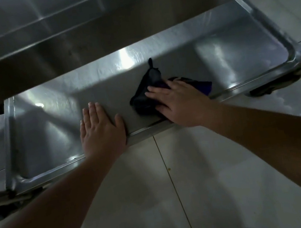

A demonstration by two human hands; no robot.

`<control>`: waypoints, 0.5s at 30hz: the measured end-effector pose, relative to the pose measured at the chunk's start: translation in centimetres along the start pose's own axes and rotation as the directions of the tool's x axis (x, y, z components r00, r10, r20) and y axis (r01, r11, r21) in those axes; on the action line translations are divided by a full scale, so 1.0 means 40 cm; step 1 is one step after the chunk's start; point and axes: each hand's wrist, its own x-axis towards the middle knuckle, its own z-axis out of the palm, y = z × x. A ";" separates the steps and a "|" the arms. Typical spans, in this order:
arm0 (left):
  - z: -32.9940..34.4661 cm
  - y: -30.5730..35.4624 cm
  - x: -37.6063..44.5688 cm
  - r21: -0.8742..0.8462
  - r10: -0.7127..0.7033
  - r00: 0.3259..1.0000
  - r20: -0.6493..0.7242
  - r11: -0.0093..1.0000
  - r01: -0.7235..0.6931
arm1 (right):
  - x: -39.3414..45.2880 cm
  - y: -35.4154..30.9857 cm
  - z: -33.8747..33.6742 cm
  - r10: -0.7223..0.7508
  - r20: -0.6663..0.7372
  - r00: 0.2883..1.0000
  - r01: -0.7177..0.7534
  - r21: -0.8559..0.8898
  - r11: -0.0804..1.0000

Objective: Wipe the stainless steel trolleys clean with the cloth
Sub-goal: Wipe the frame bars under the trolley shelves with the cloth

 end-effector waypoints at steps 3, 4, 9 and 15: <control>-0.003 -0.003 0.001 0.000 0.007 1.000 0.004 1.000 -0.007 | -0.049 0.072 -0.016 0.001 -0.023 1.000 -0.001 -0.022 1.000; -0.006 -0.002 0.001 0.002 0.003 1.000 0.012 1.000 -0.003 | -0.064 0.106 -0.023 0.035 -0.050 0.998 -0.037 -0.039 0.999; -0.014 0.002 0.008 0.044 0.003 0.999 0.042 0.999 -0.004 | -0.128 0.359 -0.094 0.434 -0.132 0.891 -0.441 -0.032 0.897; 0.000 0.015 -0.001 0.059 -0.011 1.000 0.020 0.998 0.010 | -0.124 0.224 -0.069 0.442 -0.099 0.891 -0.451 -0.093 0.888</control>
